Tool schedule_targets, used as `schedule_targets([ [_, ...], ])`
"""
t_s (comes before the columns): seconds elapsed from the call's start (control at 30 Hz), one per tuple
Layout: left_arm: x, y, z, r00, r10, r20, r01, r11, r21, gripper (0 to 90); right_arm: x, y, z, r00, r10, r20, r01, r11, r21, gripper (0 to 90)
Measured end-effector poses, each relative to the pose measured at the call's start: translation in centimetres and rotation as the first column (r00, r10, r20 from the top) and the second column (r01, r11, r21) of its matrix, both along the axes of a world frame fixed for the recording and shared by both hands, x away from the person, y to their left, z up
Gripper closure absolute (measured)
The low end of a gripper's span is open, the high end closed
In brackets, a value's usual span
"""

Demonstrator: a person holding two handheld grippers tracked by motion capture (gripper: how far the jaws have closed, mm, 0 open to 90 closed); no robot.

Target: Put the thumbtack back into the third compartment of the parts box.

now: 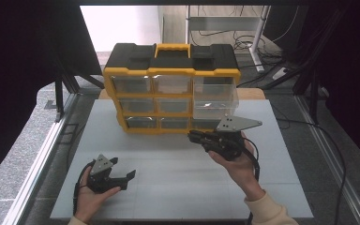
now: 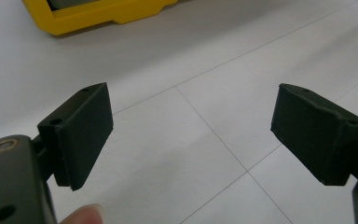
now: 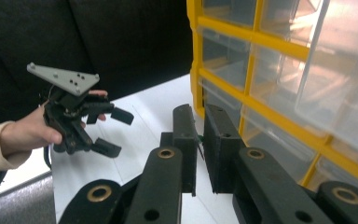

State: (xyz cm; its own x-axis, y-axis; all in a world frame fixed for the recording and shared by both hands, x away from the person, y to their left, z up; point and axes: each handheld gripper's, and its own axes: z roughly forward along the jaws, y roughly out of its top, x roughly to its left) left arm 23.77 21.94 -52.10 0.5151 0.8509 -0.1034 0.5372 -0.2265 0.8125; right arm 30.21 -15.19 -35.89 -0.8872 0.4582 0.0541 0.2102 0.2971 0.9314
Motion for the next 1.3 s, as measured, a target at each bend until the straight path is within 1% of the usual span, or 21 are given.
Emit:
schedule_targets([
  [0.07, 0.0, 0.0, 0.0, 1.0000, -0.001, -0.001, 0.001, 1.0000, 0.001, 13.4, 0.1, 0.2, 0.5, 0.9999, -0.006, 0.015, 0.006, 1.000, 0.000, 83.0],
  [0.17, 0.0, 0.0, 0.0, 1.0000, 0.000, 0.000, 0.000, 1.0000, 0.001, 13.4, 0.3, 0.4, 1.6, 0.9995, -0.005, 0.033, 0.004, 1.000, 0.020, 83.0],
  [0.4, 0.0, 0.0, 0.0, 1.0000, -0.001, -0.001, 0.001, 1.0000, 0.003, 13.4, 0.7, 0.5, 3.6, 0.9977, -0.018, 0.065, 0.016, 0.999, 0.039, 83.0],
  [0.53, 0.0, 0.0, 0.0, 1.0000, 0.000, -0.003, 0.000, 1.0000, -0.002, 13.4, 1.1, 0.4, 4.6, 0.9961, -0.032, 0.083, 0.029, 0.999, 0.041, 83.0],
  [0.57, 0.0, 0.0, 0.0, 1.0000, -0.001, -0.001, 0.001, 1.0000, 0.002, 13.4, 1.3, 0.4, 4.7, 0.9960, -0.031, 0.084, 0.027, 0.998, 0.049, 83.0],
  [0.8, 0.1, 0.0, -0.1, 1.0000, -0.002, -0.003, 0.002, 1.0000, 0.005, 13.4, 2.1, 0.1, 6.0, 0.9941, -0.057, 0.093, 0.052, 0.997, 0.054, 83.0],
  [0.83, 0.1, 0.0, -0.1, 1.0000, -0.002, -0.003, 0.002, 1.0000, 0.005, 13.4, 2.2, 0.1, 6.1, 0.9937, -0.062, 0.094, 0.056, 0.997, 0.061, 83.0],
  [0.9, 0.1, 0.1, -0.1, 1.0000, -0.002, -0.002, 0.002, 1.0000, 0.004, 13.4, 2.5, 0.0, 6.5, 0.9925, -0.076, 0.096, 0.070, 0.996, 0.058, 83.0],
  [0.97, 0.0, 0.1, -0.1, 1.0000, -0.001, -0.002, 0.001, 1.0000, 0.004, 13.4, 2.8, -0.1, 6.7, 0.9918, -0.083, 0.098, 0.076, 0.995, 0.069, 83.0],
  [1.07, 0.0, 0.1, -0.1, 1.0000, -0.001, -0.002, 0.001, 1.0000, 0.004, 13.4, 3.1, -0.3, 7.2, 0.9897, -0.099, 0.104, 0.092, 0.993, 0.069, 83.0],
  [1.13, 0.0, 0.1, -0.1, 1.0000, -0.001, -0.002, 0.001, 1.0000, 0.004, 13.4, 3.3, -0.4, 7.4, 0.9888, -0.104, 0.107, 0.096, 0.992, 0.080, 83.0],
  [1.3, 0.0, 0.1, -0.1, 1.0000, -0.003, -0.002, 0.003, 1.0000, 0.004, 13.4, 3.6, -0.8, 8.2, 0.9857, -0.124, 0.115, 0.116, 0.991, 0.067, 83.0],
])
